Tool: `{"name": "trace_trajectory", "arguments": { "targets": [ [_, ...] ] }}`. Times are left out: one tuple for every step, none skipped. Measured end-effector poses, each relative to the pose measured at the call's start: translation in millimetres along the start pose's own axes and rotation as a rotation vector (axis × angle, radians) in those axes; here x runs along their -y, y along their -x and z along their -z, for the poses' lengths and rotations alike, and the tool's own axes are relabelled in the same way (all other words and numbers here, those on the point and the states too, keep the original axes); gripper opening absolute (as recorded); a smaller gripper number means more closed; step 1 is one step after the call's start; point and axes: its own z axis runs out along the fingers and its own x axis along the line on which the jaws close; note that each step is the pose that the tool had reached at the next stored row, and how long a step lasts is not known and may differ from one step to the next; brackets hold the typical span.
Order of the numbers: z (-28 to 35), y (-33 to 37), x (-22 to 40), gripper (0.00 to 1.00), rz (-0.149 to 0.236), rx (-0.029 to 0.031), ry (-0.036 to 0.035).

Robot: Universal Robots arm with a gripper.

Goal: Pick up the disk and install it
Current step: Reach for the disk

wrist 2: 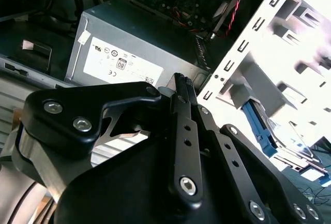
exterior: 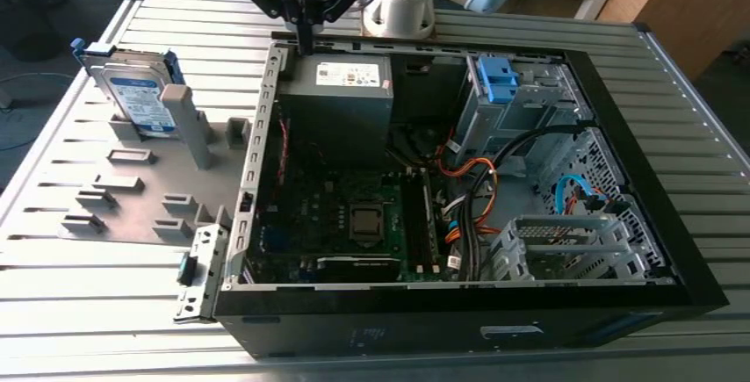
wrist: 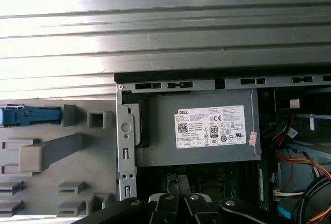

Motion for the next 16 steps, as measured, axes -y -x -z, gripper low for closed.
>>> {"name": "trace_trajectory", "arguments": {
  "targets": [
    [0.0, -0.3, 0.0, 0.11, 0.000, 0.0000, 0.0000],
    [0.0, -0.7, 0.1, 0.11, 0.000, 0.0000, 0.0000],
    [0.0, -1.0, 0.1, 0.11, 0.000, 0.0001, 0.0000],
    [0.0, -1.4, 0.1, 0.11, 0.000, 0.0000, 0.0000],
    [0.0, -1.7, 0.1, 0.11, 0.000, 0.0000, 0.0001],
    [0.0, -2.1, 0.2, 0.11, 0.000, 0.0000, 0.0000],
    [0.1, -2.5, 0.2, 0.11, 0.000, 0.0000, 0.0000],
    [0.1, -2.8, 0.2, 0.11, 0.000, 0.0001, 0.0000],
    [0.1, -3.2, 0.2, 0.11, 0.000, 0.0000, 0.0000],
    [0.1, -3.5, 0.3, 0.11, 0.000, 0.0000, 0.0000],
    [0.1, -3.9, 0.3, 0.11, 0.000, 0.0000, 0.0000],
    [0.1, -4.2, 0.3, 0.11, 0.000, 0.0000, 0.0001],
    [0.1, -4.6, 0.3, 0.11, 0.000, 0.0000, 0.0001],
    [0.1, -4.9, 0.4, 0.11, 0.000, 0.0001, 0.0001],
    [0.2, -5.2, 0.4, 0.11, 0.000, 0.0000, 0.0000],
    [0.2, -5.5, 0.4, 0.11, 0.000, 0.0000, 0.0000]
  ]
}}
